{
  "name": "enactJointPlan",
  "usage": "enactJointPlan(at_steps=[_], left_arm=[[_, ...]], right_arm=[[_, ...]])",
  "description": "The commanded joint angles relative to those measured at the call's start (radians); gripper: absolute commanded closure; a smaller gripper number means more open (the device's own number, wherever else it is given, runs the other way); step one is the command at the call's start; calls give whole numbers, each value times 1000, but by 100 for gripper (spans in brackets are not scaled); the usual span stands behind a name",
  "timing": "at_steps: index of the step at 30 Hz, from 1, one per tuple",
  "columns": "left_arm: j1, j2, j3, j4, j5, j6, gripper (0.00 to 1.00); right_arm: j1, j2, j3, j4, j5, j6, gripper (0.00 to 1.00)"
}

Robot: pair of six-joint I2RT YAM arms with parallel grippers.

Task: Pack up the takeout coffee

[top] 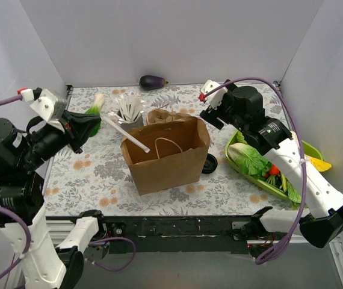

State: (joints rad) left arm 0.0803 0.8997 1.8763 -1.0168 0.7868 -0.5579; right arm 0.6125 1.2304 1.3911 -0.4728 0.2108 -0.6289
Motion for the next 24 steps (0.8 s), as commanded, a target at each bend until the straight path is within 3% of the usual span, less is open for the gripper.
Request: enactJointPlan(at_steps=[1, 13, 14, 15, 18, 20, 24], left_arm=[[1, 36, -55, 41, 43, -34, 100], [1, 117, -273, 167, 204, -137, 100], [-1, 125, -290, 172, 207, -137, 93], [1, 134, -295, 178, 207, -134, 68], [1, 154, -299, 213, 218, -132, 61], [1, 168, -296, 260, 255, -157, 51], [1, 191, -267, 346, 266, -276, 43]], right_arm=[[-2, -54, -24, 25, 2, 5, 7], [-2, -106, -75, 42, -42, 18, 7], [-3, -108, -73, 36, -47, 23, 7], [-2, -108, -70, 33, -54, 26, 7], [-2, -97, -41, 4, -62, 43, 7], [-3, -91, -14, -13, -64, 49, 7], [-2, -83, 26, -45, -68, 54, 5]])
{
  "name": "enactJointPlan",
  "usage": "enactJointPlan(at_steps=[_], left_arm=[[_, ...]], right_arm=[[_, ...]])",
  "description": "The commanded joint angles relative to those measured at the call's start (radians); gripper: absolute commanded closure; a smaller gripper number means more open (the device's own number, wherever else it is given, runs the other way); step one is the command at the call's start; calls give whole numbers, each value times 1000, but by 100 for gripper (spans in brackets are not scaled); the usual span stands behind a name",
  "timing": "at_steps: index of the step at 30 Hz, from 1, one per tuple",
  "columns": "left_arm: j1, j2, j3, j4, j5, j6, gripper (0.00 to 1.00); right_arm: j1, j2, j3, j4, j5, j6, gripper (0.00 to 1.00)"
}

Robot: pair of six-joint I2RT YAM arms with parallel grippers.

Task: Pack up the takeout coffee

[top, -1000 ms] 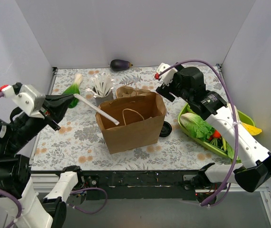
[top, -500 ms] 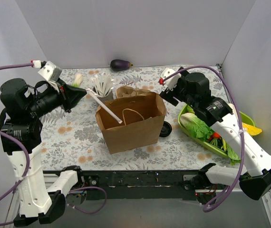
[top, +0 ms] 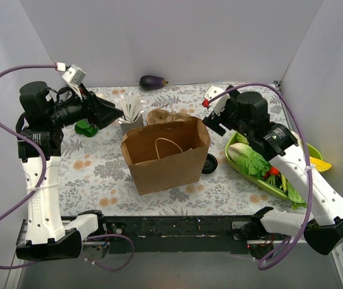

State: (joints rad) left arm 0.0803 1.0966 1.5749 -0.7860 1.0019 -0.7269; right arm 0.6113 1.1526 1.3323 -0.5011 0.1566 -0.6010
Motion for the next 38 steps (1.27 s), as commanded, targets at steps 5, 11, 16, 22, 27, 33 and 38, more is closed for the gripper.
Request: enactJointPlan(at_steps=[5, 11, 16, 22, 27, 33, 38], left_arm=[[-1, 12, 148, 127, -52, -89, 25], [1, 10, 214, 34, -226, 15, 2], [1, -55, 107, -6, -431, 40, 2], [1, -52, 16, 47, -589, -14, 2], [1, 70, 86, 73, -647, 17, 2], [1, 117, 67, 175, -735, 92, 2], [1, 131, 30, 251, -756, 84, 2]], right_arm=[[-2, 55, 232, -258, -75, 85, 2], [-1, 62, 331, -398, -16, 208, 2], [-1, 55, 360, -444, 190, 346, 2], [-1, 56, 392, -430, 307, 422, 2], [-1, 87, 407, -312, 281, 409, 2], [-1, 197, 497, -110, 233, 419, 2], [-1, 343, 702, -31, 297, 366, 2]])
